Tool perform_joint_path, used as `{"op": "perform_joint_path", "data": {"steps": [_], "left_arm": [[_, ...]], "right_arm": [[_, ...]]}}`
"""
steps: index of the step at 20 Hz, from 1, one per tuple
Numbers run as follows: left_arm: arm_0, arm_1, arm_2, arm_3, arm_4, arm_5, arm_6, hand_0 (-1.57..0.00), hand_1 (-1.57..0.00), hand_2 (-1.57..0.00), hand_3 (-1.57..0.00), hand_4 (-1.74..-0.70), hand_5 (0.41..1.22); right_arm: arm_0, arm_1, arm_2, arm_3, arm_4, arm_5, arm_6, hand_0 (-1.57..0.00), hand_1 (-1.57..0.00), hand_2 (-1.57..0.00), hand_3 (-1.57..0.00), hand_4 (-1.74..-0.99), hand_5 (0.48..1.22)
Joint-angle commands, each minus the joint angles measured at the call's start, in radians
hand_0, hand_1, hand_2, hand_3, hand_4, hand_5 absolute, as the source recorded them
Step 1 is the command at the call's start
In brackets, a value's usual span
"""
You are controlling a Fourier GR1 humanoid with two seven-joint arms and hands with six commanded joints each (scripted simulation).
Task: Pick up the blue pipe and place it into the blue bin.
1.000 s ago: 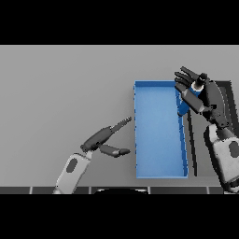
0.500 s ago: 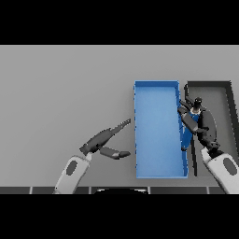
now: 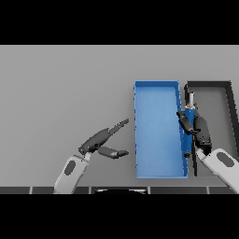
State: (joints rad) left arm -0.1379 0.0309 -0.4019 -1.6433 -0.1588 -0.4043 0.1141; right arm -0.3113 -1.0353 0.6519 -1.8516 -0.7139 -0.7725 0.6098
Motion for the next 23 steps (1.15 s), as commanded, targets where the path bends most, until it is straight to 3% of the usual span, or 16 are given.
{"op": "perform_joint_path", "data": {"steps": [1, 3, 5, 12, 16, 23], "left_arm": [[0.000, -0.004, -0.002, -0.009, 0.003, 0.002, -0.001, 0.00, 0.00, 0.00, 0.00, -0.88, 0.430], [0.009, -0.003, -0.004, -0.017, 0.006, 0.001, -0.001, 0.00, 0.00, 0.00, 0.00, -0.88, 0.429], [0.003, -0.012, -0.011, -0.016, -0.001, 0.005, 0.016, 0.00, 0.00, 0.00, 0.00, -0.89, 0.428], [0.017, -0.013, -0.021, -0.019, -0.018, 0.015, -0.002, 0.00, 0.00, 0.00, 0.00, -0.89, 0.429], [0.014, -0.013, -0.017, -0.036, -0.010, 0.016, 0.018, 0.00, 0.00, 0.00, 0.00, -0.89, 0.431], [0.039, 0.007, -0.021, -0.064, -0.008, 0.007, 0.010, 0.00, 0.00, 0.00, 0.00, -0.88, 0.431]], "right_arm": [[-0.044, -0.051, 0.083, 0.013, -0.074, 0.011, 0.000, -0.38, -0.35, -0.35, -0.21, -1.219, 1.137], [-0.136, -0.117, 0.213, 0.036, -0.129, 0.047, 0.000, -0.24, -0.22, -0.22, -0.13, -1.142, 1.030], [-0.217, -0.130, 0.309, 0.048, -0.166, 0.063, 0.000, -0.16, -0.14, -0.14, -0.08, -1.083, 0.934], [-0.373, -0.166, 0.492, 0.069, -0.213, 0.050, -0.001, -0.03, -0.03, -0.03, -0.02, -1.038, 0.734], [-0.394, -0.158, 0.503, 0.093, -0.213, 0.062, 0.000, -0.01, -0.01, -0.01, -0.01, -1.022, 0.672], [-0.407, -0.157, 0.526, 0.082, -0.229, 0.072, -0.015, -0.01, -0.01, -0.01, 0.00, -1.022, 0.643]]}}
